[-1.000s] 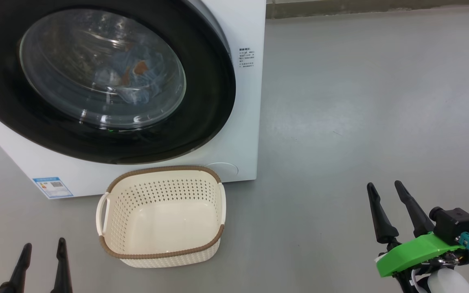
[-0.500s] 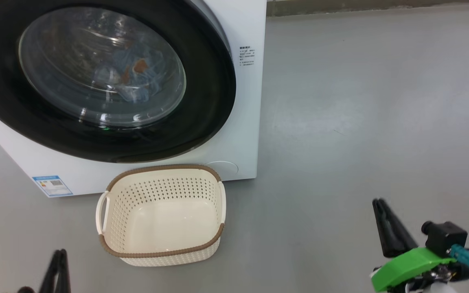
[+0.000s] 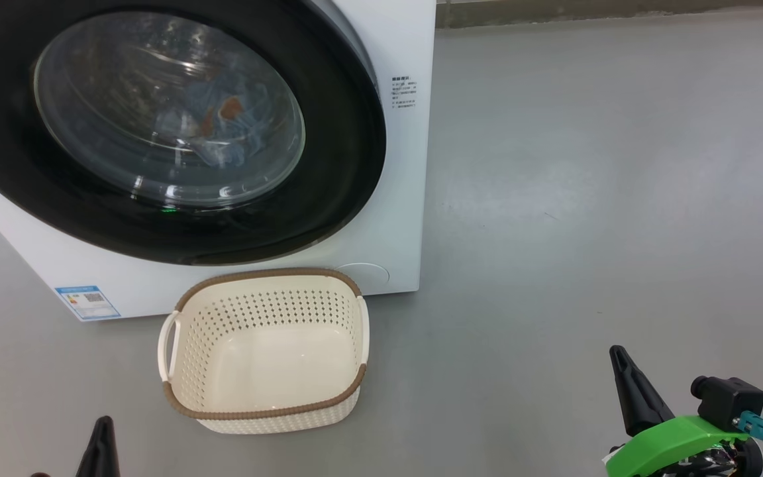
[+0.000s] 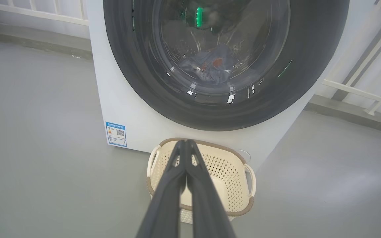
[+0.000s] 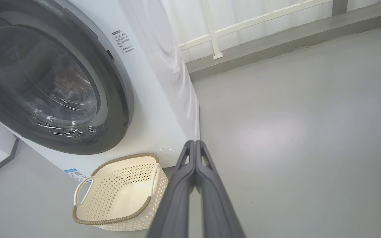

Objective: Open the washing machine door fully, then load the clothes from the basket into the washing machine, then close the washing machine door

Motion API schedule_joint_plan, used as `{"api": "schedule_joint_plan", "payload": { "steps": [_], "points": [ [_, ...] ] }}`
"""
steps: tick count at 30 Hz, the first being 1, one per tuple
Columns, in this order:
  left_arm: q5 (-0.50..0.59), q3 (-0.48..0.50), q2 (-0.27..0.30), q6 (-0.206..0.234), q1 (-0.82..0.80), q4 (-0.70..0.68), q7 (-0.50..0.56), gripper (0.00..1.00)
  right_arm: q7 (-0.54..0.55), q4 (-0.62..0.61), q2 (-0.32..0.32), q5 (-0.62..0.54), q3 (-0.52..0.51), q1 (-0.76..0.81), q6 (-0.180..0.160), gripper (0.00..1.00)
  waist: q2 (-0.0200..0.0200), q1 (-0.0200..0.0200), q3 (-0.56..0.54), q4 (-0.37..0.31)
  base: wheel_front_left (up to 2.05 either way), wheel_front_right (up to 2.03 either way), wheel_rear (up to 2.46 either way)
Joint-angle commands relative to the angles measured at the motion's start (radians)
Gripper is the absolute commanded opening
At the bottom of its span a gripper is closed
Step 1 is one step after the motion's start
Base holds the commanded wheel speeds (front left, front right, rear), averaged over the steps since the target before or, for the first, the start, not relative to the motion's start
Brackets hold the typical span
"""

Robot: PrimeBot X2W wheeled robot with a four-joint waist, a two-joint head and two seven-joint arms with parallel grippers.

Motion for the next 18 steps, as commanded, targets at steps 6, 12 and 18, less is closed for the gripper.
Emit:
{"api": "schedule_joint_plan", "payload": {
  "steps": [6, 12, 18],
  "points": [
    [-0.075, 0.007, 0.01, 0.0, -0.021, -0.032, 0.016, 0.0, 0.019, -0.035, -0.003, 0.076, -0.024, -0.029, 0.0, 0.0, 0.0, -0.0001, -0.001, 0.002, 0.0, 0.0, 0.0],
    [-0.14, 0.007, 0.006, 0.0, -0.026, -0.037, 0.033, 0.0, 0.036, -0.043, 0.0, 0.133, -0.035, -0.03, 0.0, 0.0, 0.0, -0.0002, -0.003, 0.004, 0.0, 0.0, 0.0],
    [-0.206, 0.006, 0.003, 0.0, -0.032, -0.042, 0.051, 0.0, 0.054, -0.051, 0.004, 0.191, -0.047, -0.03, 0.0, 0.0, 0.0, -0.0002, -0.004, 0.006, 0.0, 0.0, 0.0]
  ]
}}
